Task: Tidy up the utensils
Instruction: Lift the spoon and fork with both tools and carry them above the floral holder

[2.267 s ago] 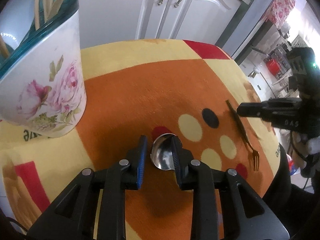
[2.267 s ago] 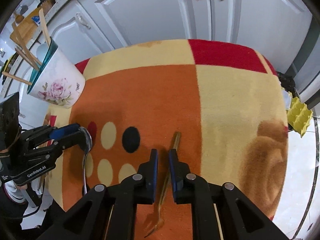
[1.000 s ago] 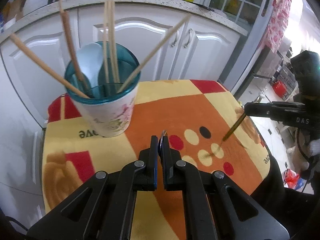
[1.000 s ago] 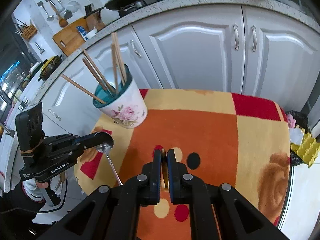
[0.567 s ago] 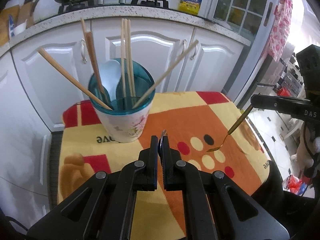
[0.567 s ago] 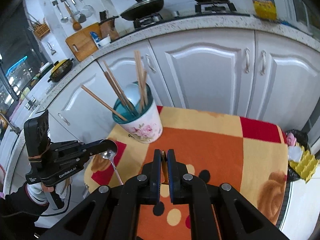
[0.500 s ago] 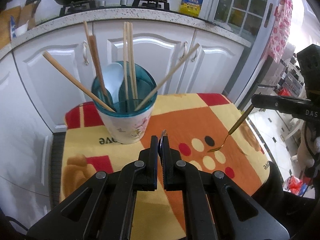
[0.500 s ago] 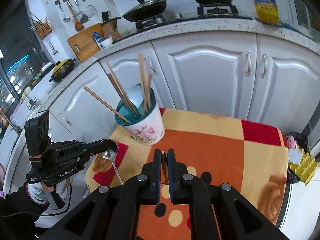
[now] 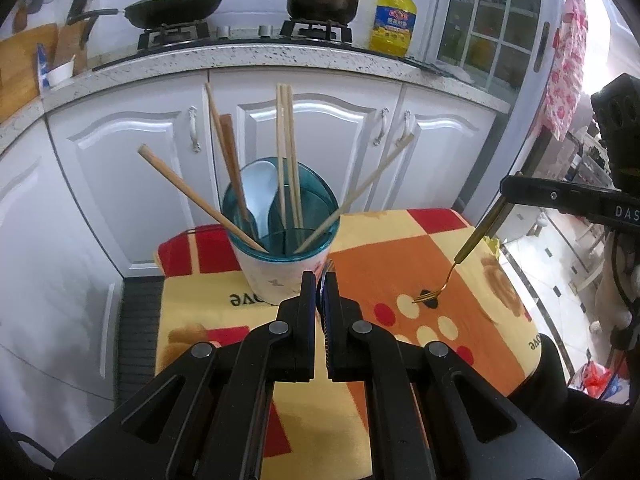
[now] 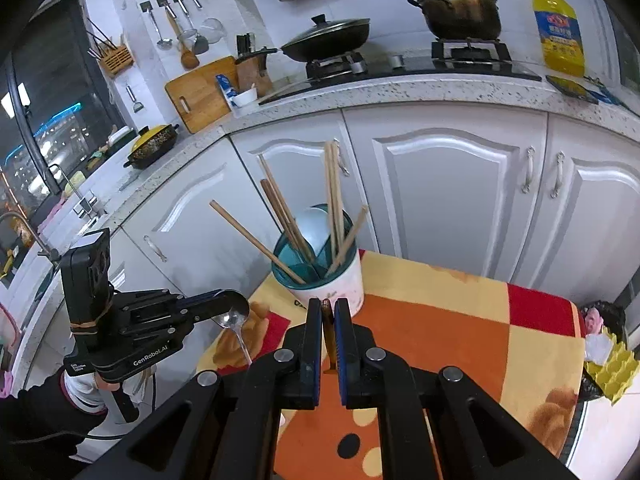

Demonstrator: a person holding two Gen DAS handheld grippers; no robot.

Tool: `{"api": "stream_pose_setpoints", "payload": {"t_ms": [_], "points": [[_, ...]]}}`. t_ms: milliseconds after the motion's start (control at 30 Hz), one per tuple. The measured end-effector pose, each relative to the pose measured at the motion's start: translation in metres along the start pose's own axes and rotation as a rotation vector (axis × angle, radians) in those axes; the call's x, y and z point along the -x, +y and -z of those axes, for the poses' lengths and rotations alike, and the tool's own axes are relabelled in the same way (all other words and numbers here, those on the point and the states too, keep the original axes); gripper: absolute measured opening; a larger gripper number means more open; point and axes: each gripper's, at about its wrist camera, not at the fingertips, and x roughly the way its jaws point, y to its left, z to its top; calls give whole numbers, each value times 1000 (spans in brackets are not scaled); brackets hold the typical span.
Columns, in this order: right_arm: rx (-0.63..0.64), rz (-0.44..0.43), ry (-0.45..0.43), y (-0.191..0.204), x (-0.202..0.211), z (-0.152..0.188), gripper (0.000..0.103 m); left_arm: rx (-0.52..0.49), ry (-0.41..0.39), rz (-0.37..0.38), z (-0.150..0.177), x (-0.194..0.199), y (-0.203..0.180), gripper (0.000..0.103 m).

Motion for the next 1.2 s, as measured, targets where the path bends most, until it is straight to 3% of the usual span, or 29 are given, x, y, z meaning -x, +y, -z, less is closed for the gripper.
{"api": "stream_pose_setpoints", "payload": {"t_ms": [300,600,833,1200], "points": [[22,-11,-24,11,-1,-20,6,32,-65,-23,-25,30,21,2],[31,-36,-56,19,-11,-53,6,19,-187,-195,-76,49,33,2],[33,-27,-78,22,-36,-89,6,-28,-234,-343,-98,19,28,2],[-22,19,0,-3,-119,-108,6,-88,-185,-420,-85,-55,17,2]]}}
